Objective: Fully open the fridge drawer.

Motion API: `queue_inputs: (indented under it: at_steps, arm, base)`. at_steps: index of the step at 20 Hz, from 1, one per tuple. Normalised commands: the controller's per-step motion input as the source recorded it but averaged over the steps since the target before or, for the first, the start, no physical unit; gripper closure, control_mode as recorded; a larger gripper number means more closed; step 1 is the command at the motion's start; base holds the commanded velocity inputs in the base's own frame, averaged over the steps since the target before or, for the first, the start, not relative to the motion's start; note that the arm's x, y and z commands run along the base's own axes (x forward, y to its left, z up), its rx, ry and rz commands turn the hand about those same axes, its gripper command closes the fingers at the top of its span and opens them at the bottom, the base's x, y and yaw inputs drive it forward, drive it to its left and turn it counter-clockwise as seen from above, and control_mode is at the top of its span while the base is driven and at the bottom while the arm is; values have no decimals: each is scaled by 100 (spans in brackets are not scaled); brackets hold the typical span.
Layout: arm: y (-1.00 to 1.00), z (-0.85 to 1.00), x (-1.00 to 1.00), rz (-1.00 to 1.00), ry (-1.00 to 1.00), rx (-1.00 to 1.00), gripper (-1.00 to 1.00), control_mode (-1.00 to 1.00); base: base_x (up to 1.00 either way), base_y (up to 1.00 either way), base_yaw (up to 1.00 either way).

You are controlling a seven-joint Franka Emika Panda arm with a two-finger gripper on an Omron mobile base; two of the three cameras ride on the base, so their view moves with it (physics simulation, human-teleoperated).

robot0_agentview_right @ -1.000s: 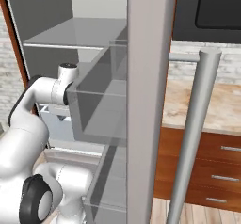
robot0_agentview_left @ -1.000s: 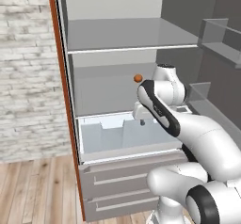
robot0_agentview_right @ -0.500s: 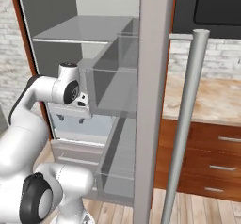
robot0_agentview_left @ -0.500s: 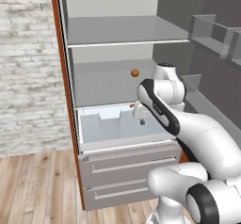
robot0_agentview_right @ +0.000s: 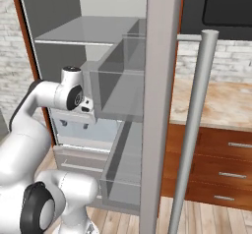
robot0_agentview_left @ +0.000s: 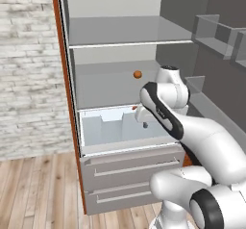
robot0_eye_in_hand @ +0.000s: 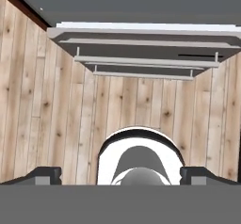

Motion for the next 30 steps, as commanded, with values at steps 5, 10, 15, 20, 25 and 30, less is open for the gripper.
queue_inputs:
  at_steps: [5,10,15,20,25,30]
  arm:
    - [0,7,15,0,0,0,-100,-100]
    - [0,13,40,-1,0,0,-100,-100]
    - [1,1,52,-1,0,0,-100,-100]
    - [0,0,28,0,0,0,-100,-100]
    - [0,0,32,0,0,0,-100,-100]
    - [0,0,48,0,0,0,-100,-100]
  base:
    - [0,0,0]
    - [0,0,0]
    - [0,0,0]
    - [0,0,0]
    - [0,0,0]
    - [0,0,0]
